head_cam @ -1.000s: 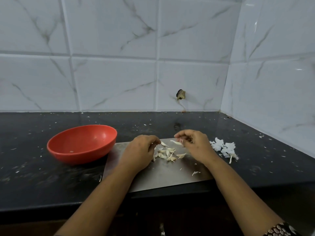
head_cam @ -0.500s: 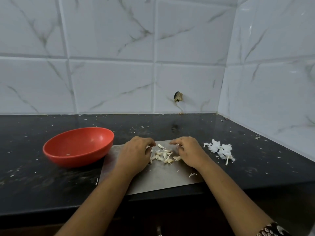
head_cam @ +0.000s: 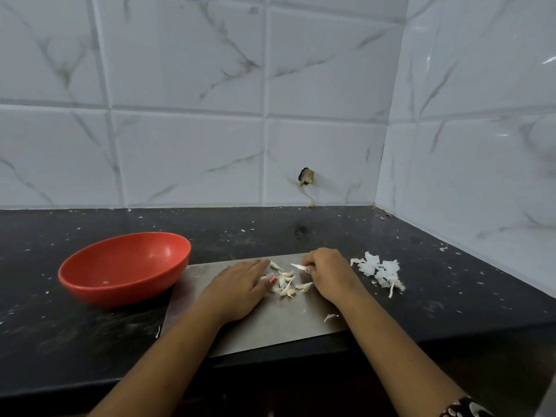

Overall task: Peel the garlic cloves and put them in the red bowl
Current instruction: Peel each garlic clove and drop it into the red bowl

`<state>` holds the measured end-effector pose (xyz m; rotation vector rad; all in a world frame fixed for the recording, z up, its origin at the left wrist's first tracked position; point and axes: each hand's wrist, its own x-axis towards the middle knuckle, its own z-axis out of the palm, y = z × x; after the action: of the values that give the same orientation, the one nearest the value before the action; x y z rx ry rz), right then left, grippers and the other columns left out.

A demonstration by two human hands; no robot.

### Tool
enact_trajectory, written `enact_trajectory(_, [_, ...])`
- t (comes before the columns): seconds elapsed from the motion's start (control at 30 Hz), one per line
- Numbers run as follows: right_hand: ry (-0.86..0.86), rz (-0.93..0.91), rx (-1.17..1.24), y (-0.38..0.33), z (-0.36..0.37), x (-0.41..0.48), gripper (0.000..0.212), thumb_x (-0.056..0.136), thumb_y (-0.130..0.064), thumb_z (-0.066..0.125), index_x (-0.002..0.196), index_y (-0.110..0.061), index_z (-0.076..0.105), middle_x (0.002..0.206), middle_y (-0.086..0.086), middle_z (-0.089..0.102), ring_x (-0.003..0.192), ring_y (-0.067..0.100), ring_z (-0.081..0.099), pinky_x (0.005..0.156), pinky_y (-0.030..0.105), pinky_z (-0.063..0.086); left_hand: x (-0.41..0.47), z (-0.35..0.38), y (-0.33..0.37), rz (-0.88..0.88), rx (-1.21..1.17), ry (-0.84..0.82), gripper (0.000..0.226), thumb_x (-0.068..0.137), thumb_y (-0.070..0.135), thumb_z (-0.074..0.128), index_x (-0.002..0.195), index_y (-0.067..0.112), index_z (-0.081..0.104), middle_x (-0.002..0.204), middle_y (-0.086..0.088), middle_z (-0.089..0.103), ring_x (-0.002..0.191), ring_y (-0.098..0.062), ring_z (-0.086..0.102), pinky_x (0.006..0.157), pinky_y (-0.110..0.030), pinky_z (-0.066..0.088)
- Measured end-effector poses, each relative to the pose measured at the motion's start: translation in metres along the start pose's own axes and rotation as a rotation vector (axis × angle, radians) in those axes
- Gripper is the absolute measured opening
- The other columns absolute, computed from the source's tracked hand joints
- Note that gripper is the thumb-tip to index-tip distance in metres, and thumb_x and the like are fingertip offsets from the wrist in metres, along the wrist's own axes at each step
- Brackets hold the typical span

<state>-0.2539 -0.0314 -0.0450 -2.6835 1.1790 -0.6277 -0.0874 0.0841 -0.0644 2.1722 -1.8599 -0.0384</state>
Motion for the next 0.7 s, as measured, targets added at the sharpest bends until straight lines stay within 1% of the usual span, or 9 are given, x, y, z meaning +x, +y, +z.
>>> enact_trajectory(0.1, [-0.048,0.007,-0.091,-0.008,0.0,0.002,0.03,0.09,0.0,0.048,0.105,-0.012,0.071,0.102,0.009,0.067,0.093,0.027,0.063,0.076,0.03,0.048,0.004,-0.001,0.003,0.008,0.013,-0.035,0.058,0.101,0.049,0.021,0.153,0.025,0.013,0.16,0.004,0.015,0.147,-0.011,0.013,0.12,-0.035,0.012])
enact_trajectory(0.17, [0.0,-0.001,-0.086,-0.006,0.002,0.002,0.029,0.091,0.0,0.047,0.104,-0.014,0.069,0.107,0.008,0.064,0.096,0.025,0.06,0.08,0.031,0.048,0.008,0.0,0.008,0.023,0.012,-0.051,0.056,0.103,0.044,0.023,0.153,0.025,0.009,0.161,0.003,0.013,0.148,-0.012,0.011,0.12,-0.033,0.011])
enact_trajectory(0.23, [0.038,-0.013,-0.059,-0.005,0.002,-0.001,0.029,0.093,-0.002,0.047,0.108,-0.017,0.067,0.112,0.005,0.062,0.101,0.023,0.058,0.085,0.031,0.047,0.014,0.0,0.011,0.037,0.021,-0.064,0.055,0.103,0.043,0.023,0.153,0.024,0.009,0.161,0.001,0.012,0.148,-0.013,0.01,0.12,-0.033,0.01])
enact_trajectory(0.33, [0.024,-0.07,-0.021,-0.003,0.003,-0.002,0.031,0.096,-0.01,0.05,0.118,-0.024,0.066,0.12,0.0,0.063,0.112,0.021,0.056,0.096,0.034,0.044,0.025,0.0,0.015,0.034,0.03,-0.088,0.053,0.104,0.039,0.024,0.153,0.02,0.016,0.161,-0.001,0.014,0.147,-0.015,0.013,0.12,-0.032,0.011])
enact_trajectory(0.4, [0.009,-0.116,-0.04,-0.004,0.001,-0.002,0.03,0.097,-0.017,0.05,0.119,-0.029,0.067,0.12,-0.002,0.064,0.114,0.02,0.056,0.097,0.034,0.042,0.03,0.0,0.017,0.049,0.013,-0.068,0.049,0.105,0.035,0.026,0.151,0.017,0.026,0.159,-0.003,0.022,0.146,-0.015,0.018,0.119,-0.031,0.014])
enact_trajectory(0.47, [0.029,-0.135,-0.053,-0.004,0.0,-0.002,0.026,0.096,-0.02,0.052,0.113,-0.031,0.069,0.117,-0.004,0.065,0.111,0.018,0.055,0.094,0.033,0.041,0.031,0.0,0.019,0.071,-0.022,-0.027,0.045,0.105,0.03,0.03,0.147,0.015,0.035,0.154,-0.004,0.033,0.142,-0.016,0.028,0.116,-0.029,0.02])
enact_trajectory(0.53, [0.051,-0.145,-0.079,-0.006,0.0,-0.002,0.023,0.096,-0.018,0.052,0.11,-0.029,0.067,0.115,-0.004,0.063,0.11,0.018,0.055,0.091,0.033,0.039,0.028,0.0,0.02,0.084,-0.088,0.029,0.039,0.104,0.026,0.034,0.139,0.015,0.046,0.143,-0.002,0.047,0.132,-0.017,0.041,0.108,-0.027,0.03])
enact_trajectory(0.63, [0.064,-0.172,-0.106,-0.008,0.001,-0.002,0.02,0.096,-0.014,0.05,0.108,-0.022,0.062,0.113,-0.001,0.061,0.108,0.02,0.055,0.088,0.032,0.037,0.022,-0.004,0.021,0.066,-0.201,0.173,0.031,0.101,0.022,0.041,0.126,0.016,0.058,0.127,0.001,0.059,0.118,-0.015,0.052,0.095,-0.023,0.037])
enact_trajectory(0.7, [0.076,-0.166,-0.013,-0.008,0.001,-0.003,0.018,0.096,-0.013,0.049,0.108,-0.019,0.061,0.111,0.0,0.062,0.104,0.021,0.057,0.085,0.03,0.038,0.019,-0.006,0.02,0.065,-0.237,0.295,0.028,0.1,0.026,0.046,0.122,0.019,0.062,0.123,0.004,0.063,0.115,-0.012,0.053,0.093,-0.022,0.036])
